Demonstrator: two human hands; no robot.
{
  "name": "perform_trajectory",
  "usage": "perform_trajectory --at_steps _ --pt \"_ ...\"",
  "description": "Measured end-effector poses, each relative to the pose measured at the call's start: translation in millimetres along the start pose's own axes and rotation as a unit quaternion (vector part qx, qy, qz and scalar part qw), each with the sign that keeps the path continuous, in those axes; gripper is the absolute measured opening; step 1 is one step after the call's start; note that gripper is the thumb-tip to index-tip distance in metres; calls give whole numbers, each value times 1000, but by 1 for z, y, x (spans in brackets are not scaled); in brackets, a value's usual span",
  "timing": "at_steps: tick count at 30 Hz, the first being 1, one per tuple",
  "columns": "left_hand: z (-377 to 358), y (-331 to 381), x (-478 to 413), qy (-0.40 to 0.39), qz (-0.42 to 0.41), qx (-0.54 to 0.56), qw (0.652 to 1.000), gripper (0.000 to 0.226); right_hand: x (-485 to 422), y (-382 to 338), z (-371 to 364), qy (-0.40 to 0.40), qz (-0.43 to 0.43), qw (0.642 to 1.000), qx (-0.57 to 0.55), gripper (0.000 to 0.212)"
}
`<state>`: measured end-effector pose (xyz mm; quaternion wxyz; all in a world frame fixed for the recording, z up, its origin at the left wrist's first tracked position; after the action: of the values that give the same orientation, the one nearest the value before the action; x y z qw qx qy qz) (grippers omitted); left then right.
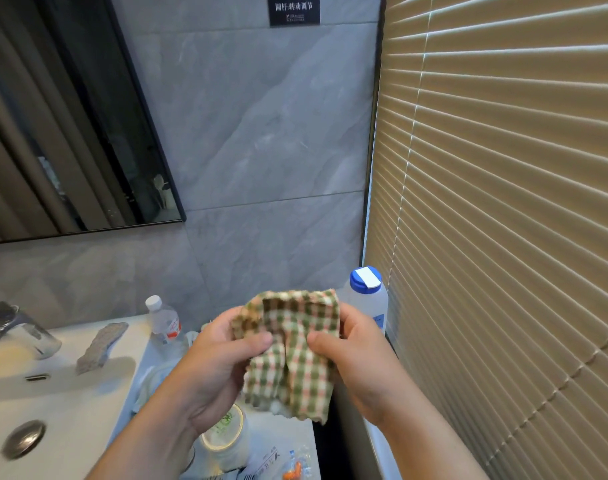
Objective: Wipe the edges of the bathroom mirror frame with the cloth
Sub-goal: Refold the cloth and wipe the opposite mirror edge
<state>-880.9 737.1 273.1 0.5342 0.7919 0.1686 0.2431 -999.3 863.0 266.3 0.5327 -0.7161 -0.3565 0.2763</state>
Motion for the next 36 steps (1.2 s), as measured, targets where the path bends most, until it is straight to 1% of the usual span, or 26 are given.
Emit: perform_trajectory --at_steps 1,3,6,8,10,13,14,15,16,17,18,19,21,22,23,24,26,28,29,30,31,32,33,34,35,36 --pt "-2 0 1 -19 16 14 1000 51 -1 1 0 2 -7 1000 -28 38" --pt "-4 -2 1 -37 41 32 998 51 -2 2 0 -31 -17 995 -94 42" --pt "0 -3 -3 -18 35 59 997 62 0 3 -3 -93 -24 987 -126 52" --pt "2 -2 -5 -21 29 84 996 74 -2 3 -2 -77 -22 988 -130 53" --pt "6 0 -7 -12 9 102 995 65 -5 3 1 -35 -26 985 -166 48" --pt "10 2 -11 10 -10 129 992 69 -9 4 2 7 -37 978 -205 49" --pt "10 1 -12 17 -6 135 991 65 -11 6 2 19 -39 976 -211 47" --pt "10 0 -13 26 -3 147 989 57 -13 6 0 26 -39 974 -220 42" --pt "12 0 -14 37 -3 157 987 46 -14 6 0 25 -37 971 -234 31" --pt "14 1 -15 44 -4 163 986 37 -16 5 -1 20 -41 967 -250 14" --pt "16 2 -14 39 -7 171 985 33 -18 4 -1 19 -44 967 -249 9" --pt "17 4 -13 25 -11 178 984 32 -20 4 -2 15 -42 975 -218 14" --pt "19 10 -12 13 -31 151 988 40 -27 7 0 40 -16 995 -85 15" --pt "22 11 -13 32 -45 105 993 43 -30 9 -2 49 5 999 -19 18" --pt "25 12 -14 62 -57 43 996 44 -33 9 -4 58 28 997 44 27" --pt "27 13 -15 86 -64 -31 994 48 -35 7 -7 66 60 991 99 35" --pt "28 15 -17 106 -56 -183 976 52 -39 0 -17 72 124 973 179 43" --pt "32 17 -20 132 -58 -272 951 37 -41 -5 -28 64 172 955 233 44" --pt "34 20 -21 155 -59 -281 945 29 -43 -6 -34 59 191 947 251 43" --pt "37 22 -23 176 -55 -259 948 26 -45 -6 -39 57 216 938 264 41" --pt "41 25 -24 175 -49 -199 963 26 -47 -7 -44 57 243 930 269 39" --pt "44 27 -26 147 -40 -112 982 27 -50 -9 -48 59 272 923 265 37" --pt "44 30 -26 98 -34 -10 995 32 -53 -11 -51 59 291 921 251 35" --pt "43 35 -23 53 -34 72 995 37 -57 -13 -53 58 293 926 231 35" --pt "44 39 -22 35 -46 104 993 37 -61 -15 -55 54 280 935 210 36" --pt "47 40 -22 37 -66 91 993 34 -66 -16 -57 48 259 946 189 37"
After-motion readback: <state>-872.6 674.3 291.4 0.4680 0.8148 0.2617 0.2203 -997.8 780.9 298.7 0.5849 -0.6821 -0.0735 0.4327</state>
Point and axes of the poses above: each hand's wrist, its own x-axis away from the middle knuckle, its own z-axis out of the back of the hand, y = z × x, the point moved 3 cm from there along -x, towards the middle knuckle, and after that the axes turned 3 degrees about -x, right-handed, at the moved point
